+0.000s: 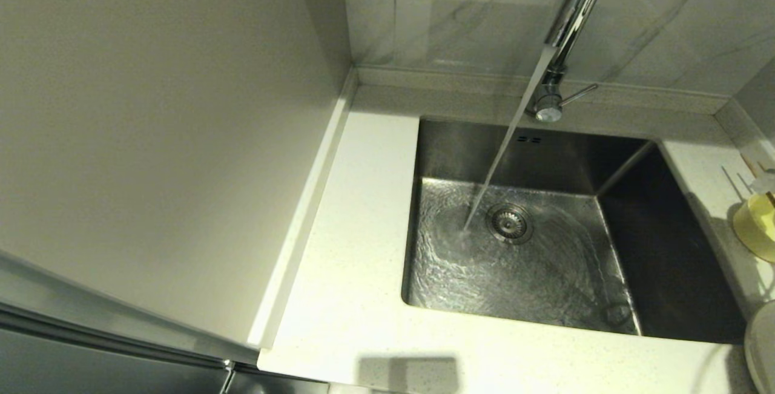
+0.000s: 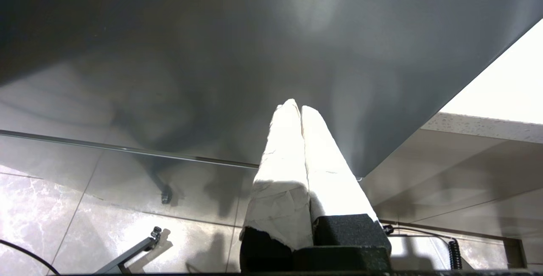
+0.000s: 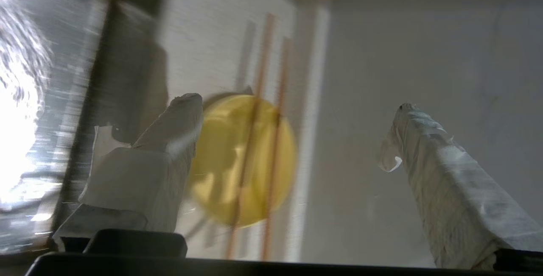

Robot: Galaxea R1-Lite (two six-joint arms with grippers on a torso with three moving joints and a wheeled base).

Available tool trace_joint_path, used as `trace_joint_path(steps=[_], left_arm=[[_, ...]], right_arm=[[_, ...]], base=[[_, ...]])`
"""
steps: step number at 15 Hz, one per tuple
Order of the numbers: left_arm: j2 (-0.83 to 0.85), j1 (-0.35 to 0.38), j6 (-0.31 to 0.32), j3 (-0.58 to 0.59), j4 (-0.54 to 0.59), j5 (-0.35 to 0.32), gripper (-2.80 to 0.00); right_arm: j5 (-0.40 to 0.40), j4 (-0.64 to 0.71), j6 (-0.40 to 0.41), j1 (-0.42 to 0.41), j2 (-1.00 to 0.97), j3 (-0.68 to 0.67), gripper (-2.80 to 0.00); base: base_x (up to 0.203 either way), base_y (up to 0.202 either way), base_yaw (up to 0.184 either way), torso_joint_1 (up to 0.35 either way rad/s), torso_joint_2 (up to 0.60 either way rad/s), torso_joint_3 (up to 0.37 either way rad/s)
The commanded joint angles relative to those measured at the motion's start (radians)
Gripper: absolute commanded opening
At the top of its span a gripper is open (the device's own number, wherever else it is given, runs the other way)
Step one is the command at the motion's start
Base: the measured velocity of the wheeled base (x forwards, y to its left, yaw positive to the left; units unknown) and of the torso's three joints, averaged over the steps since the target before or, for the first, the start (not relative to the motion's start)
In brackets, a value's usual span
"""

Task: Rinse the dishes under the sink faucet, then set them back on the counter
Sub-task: Pick up the chopsticks

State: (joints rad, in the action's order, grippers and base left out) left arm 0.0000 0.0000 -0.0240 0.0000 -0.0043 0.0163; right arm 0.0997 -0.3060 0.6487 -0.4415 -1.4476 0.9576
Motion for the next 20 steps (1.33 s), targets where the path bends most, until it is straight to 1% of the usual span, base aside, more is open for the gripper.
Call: trace_joint_path(steps=[1,3,4,7,9,14,20], left_arm=[[-0.002,0.000,-0.001,0.000,0.000,0.001,-2.80],[-0.002,0.000,-0.001,0.000,0.000,0.001,-2.80],[-0.002,0.000,-0.001,0.000,0.000,0.001,-2.80],[-0.002,0.000,-0.001,0.000,0.000,0.001,-2.80],[-0.002,0.000,-0.001,0.000,0.000,0.001,-2.80],[-0.002,0.000,-0.001,0.000,0.000,0.001,-2.80],[-0.002,0.000,-0.001,0.000,0.000,0.001,-2.80]], right_arm=[[0.001,-0.008,0.074,-0.067,-0.126,0.053,0.00],[0.002,-0.011,0.177,-0.115,-0.149,0.058,0.00],[0.000,-0.011,0.197,-0.126,-0.157,0.057,0.00],[-0.023,0.002,0.197,-0.126,-0.158,0.040,0.00],[-0.043,0.046,0.198,-0.126,-0.154,0.032,0.00],[-0.041,0.068,0.201,-0.126,-0.149,-0.003,0.00],[-0.034,0.068,0.201,-0.128,-0.178,0.013,0.00]], base=[[0.000,0.000,0.000,0.000,0.00,0.000],[0.000,0.000,0.000,0.000,0.00,0.000],[0.000,0.000,0.000,0.000,0.00,0.000],[0.000,0.000,0.000,0.000,0.00,0.000],[0.000,0.000,0.000,0.000,0.00,0.000],[0.000,0.000,0.000,0.000,0.00,0.000],[0.000,0.000,0.000,0.000,0.00,0.000]])
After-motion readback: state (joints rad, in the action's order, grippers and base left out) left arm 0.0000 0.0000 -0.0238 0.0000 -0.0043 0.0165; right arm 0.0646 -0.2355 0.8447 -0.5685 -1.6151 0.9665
